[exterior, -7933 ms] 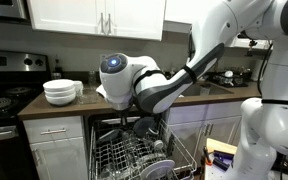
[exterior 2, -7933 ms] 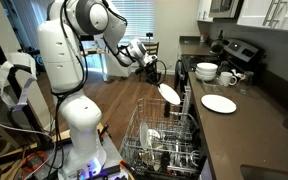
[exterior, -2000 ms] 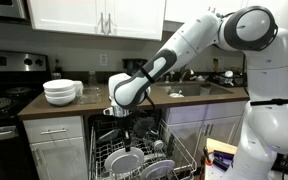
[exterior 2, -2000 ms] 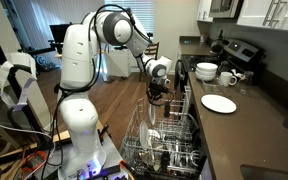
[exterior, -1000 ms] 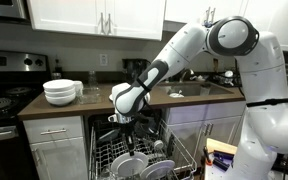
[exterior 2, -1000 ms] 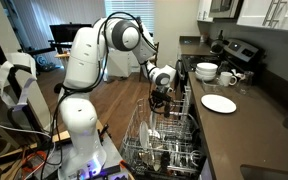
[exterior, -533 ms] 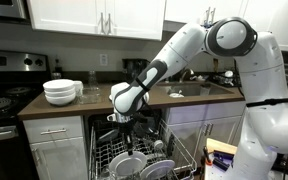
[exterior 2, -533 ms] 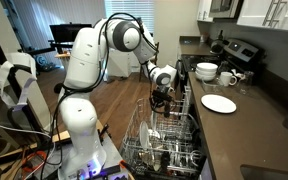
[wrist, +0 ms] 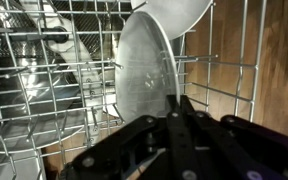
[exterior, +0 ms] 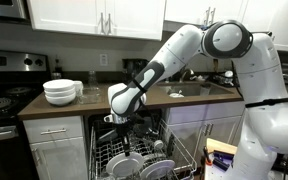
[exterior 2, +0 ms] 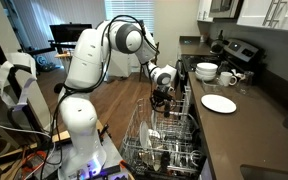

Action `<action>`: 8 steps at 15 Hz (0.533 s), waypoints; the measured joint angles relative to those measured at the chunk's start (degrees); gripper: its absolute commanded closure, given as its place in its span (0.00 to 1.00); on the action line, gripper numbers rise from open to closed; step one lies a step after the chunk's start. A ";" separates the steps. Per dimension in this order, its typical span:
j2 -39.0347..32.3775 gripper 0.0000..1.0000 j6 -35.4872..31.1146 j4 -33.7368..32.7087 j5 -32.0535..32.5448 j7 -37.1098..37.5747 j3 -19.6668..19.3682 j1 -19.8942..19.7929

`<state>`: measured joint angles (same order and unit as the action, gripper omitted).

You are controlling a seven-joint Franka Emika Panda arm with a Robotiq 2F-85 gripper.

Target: Pick up the plate and put it in the dishwasher

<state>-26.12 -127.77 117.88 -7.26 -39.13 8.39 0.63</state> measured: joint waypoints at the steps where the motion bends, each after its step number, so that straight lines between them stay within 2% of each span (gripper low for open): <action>1: -0.21 0.97 0.08 -0.25 0.10 0.00 0.06 0.01; 5: -0.76 0.97 0.32 -0.97 0.42 0.00 0.25 0.02; 8: -0.91 0.90 0.56 -1.25 0.54 0.00 0.28 0.02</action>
<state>-27.03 -127.21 116.63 -6.72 -39.13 8.66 0.65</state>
